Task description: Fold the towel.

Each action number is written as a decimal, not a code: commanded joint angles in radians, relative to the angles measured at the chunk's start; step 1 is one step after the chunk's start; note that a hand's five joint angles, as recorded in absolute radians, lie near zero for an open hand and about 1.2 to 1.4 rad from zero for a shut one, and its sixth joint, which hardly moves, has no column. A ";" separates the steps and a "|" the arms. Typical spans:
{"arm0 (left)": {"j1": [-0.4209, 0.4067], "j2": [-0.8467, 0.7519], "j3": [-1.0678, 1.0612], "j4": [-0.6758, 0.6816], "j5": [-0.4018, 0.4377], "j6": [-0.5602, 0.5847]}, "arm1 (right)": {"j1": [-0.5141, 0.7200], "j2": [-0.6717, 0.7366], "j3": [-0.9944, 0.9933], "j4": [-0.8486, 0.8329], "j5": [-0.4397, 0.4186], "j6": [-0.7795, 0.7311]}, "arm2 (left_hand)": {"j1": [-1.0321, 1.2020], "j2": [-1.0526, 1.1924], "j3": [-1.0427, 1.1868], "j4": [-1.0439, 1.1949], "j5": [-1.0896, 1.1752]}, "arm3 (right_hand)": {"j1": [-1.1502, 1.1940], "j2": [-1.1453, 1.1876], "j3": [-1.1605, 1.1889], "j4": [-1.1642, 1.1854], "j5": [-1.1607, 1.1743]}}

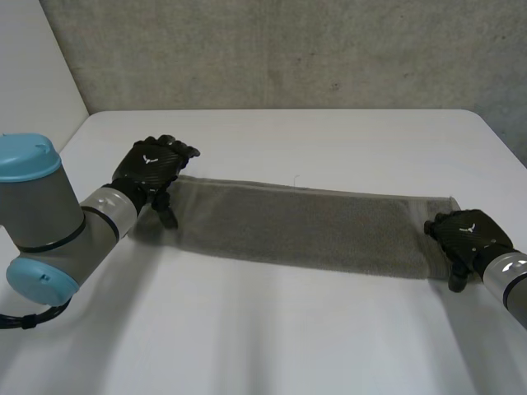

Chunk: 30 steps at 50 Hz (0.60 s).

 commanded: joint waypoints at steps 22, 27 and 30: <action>0.002 0.000 -0.012 0.003 0.000 -0.034 | -0.175 -0.014 -0.110 -0.143 0.325 -0.241 | -0.030 -0.022 -0.021 -0.022 -0.017 | 1.031 1.031 1.032 1.028 1.015; 0.005 0.001 -0.013 0.003 0.000 -0.034 | -0.163 -0.016 -0.205 -0.148 0.367 -0.339 | -0.030 -0.022 -0.021 -0.022 -0.017 | 1.031 1.031 1.032 1.028 1.015; 0.005 0.001 -0.013 0.002 0.000 -0.035 | -0.035 -0.016 -0.264 -0.151 0.416 -0.332 | -0.030 -0.022 -0.021 -0.022 -0.017 | 1.031 1.031 1.032 1.028 1.015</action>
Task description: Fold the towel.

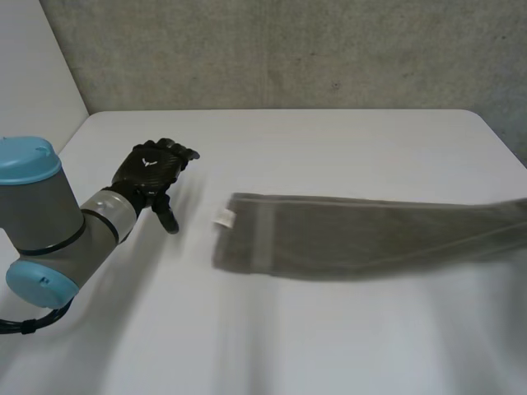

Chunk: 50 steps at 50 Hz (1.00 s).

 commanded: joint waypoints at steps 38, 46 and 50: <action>-0.001 0.003 -0.027 0.028 0.000 -0.003 | 0.918 0.209 -0.322 0.094 -0.091 0.099 | -0.027 -0.019 -0.018 -0.019 -0.014 | -1.135 -1.135 -1.159 -1.165 -1.154; -0.013 0.016 -0.044 0.028 0.000 -0.003 | 0.811 0.043 -0.229 0.127 -0.114 0.286 | -0.024 -0.016 -0.015 -0.016 -0.011 | -1.135 -1.135 -1.159 -1.165 -1.154; -0.021 0.041 -0.054 0.028 0.000 -0.008 | 0.762 -0.028 -0.169 0.166 -0.148 0.315 | -0.021 -0.013 -0.012 -0.013 -0.008 | -1.135 -1.135 -1.159 -1.165 -1.154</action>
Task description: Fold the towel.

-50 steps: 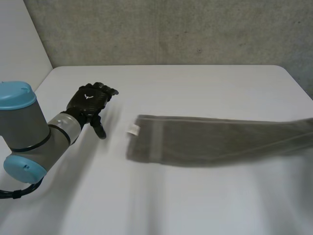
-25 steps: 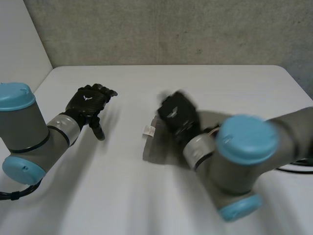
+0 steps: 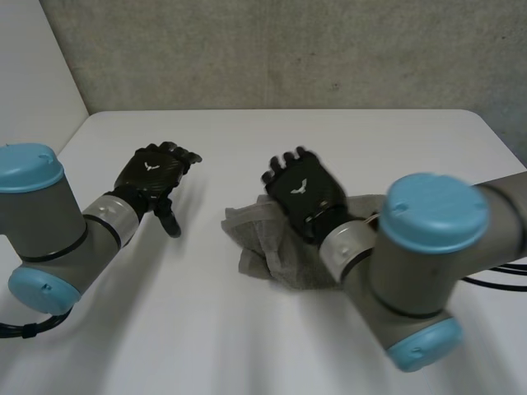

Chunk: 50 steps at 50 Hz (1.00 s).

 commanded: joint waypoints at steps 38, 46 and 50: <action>-0.275 -0.074 0.026 0.000 0.132 -0.097 | -0.403 -0.168 0.531 -0.167 -0.019 0.106 | 0.733 0.742 0.743 0.742 0.746 | 1.163 1.152 1.152 1.146 1.162; -0.267 -0.093 0.015 0.004 0.129 -0.072 | -0.417 -0.165 0.528 -0.158 0.000 0.106 | 0.736 0.745 0.746 0.745 0.749 | 1.163 1.152 1.152 1.146 1.162; -0.267 -0.099 0.012 0.006 0.127 -0.025 | -0.417 -0.152 0.524 -0.152 0.018 0.106 | 0.760 0.768 0.769 0.768 0.773 | 1.163 1.152 1.152 1.146 1.162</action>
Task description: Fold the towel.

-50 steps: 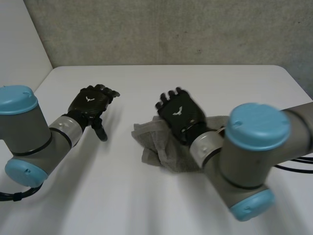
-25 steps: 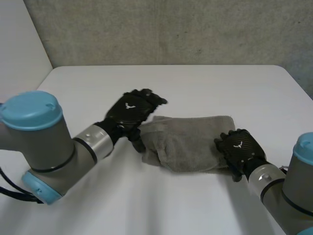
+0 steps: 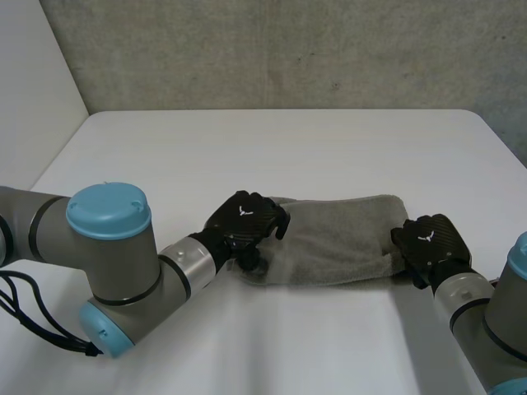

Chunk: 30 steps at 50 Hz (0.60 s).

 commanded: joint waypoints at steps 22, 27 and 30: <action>0.021 0.085 -0.115 -0.063 -0.004 0.017 | 0.229 -0.050 -0.267 0.110 0.093 -0.173 | -0.005 -0.010 -0.009 -0.008 0.001 | 0.123 0.135 0.064 0.058 0.079; 0.121 0.157 -0.130 -0.061 -0.014 0.011 | 0.364 0.023 -0.342 0.127 0.085 -0.198 | -0.175 -0.179 -0.179 -0.178 -0.169 | 0.123 0.135 0.064 0.058 0.079; 0.171 0.223 -0.133 -0.061 -0.024 -0.006 | 0.447 0.089 -0.381 0.130 0.072 -0.248 | -0.304 -0.309 -0.308 -0.307 -0.298 | 0.123 0.135 0.064 0.058 0.079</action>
